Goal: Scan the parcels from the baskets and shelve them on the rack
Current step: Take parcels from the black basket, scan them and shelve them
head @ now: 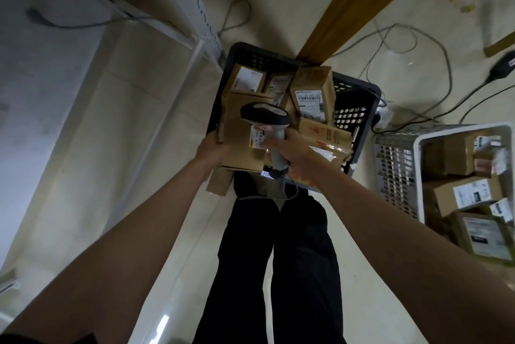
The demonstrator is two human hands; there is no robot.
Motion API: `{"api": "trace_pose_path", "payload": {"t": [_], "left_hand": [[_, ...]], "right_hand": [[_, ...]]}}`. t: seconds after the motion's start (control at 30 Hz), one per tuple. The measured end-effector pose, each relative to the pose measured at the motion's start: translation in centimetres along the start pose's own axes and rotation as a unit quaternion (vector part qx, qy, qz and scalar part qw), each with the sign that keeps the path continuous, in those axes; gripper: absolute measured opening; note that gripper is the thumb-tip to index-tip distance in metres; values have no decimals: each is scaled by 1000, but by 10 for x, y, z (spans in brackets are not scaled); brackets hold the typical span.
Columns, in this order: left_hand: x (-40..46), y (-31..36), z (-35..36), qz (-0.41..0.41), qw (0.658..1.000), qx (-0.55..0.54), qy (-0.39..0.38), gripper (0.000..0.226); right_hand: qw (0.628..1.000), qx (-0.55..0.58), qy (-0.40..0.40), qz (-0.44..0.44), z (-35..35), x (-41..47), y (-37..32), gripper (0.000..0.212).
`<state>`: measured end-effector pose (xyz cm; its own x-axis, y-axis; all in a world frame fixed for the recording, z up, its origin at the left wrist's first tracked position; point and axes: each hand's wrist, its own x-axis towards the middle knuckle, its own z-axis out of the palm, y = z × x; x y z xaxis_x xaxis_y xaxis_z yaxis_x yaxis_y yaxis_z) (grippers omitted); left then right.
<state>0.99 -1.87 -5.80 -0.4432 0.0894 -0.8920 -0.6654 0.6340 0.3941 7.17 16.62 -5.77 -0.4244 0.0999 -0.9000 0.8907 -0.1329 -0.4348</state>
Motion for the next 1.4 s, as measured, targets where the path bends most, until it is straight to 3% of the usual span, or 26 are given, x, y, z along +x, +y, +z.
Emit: {"api": "trace_pose_path", "payload": {"t": [0.1,0.2,0.43,0.73,0.97,1.13,1.4], "left_hand": [[4,-2,7,9,1000,6,-12,87],[-3,-2,15,11,1000,-8,-2,95],[-39,3,17,53,990,-95,91,61],[-140,64,-9,143,972,-144,120,35],[-238,107,-28,204,952,-193,125,35],[-299,126,-41,247,929,-227,153,34],[-377,138,-71,306,888,-260,225,37]], "right_hand": [[1000,23,0,4,6,3,5,36],[999,33,-5,-3,5,-6,6,32],[997,55,-17,-42,-13,-60,-15,31],[991,42,-24,-124,-50,-176,-83,35],[979,4,-41,-201,-77,-273,-135,34],[957,-24,-71,-279,-92,-328,-162,18],[890,-173,-87,-414,-89,-394,-210,17]]}}
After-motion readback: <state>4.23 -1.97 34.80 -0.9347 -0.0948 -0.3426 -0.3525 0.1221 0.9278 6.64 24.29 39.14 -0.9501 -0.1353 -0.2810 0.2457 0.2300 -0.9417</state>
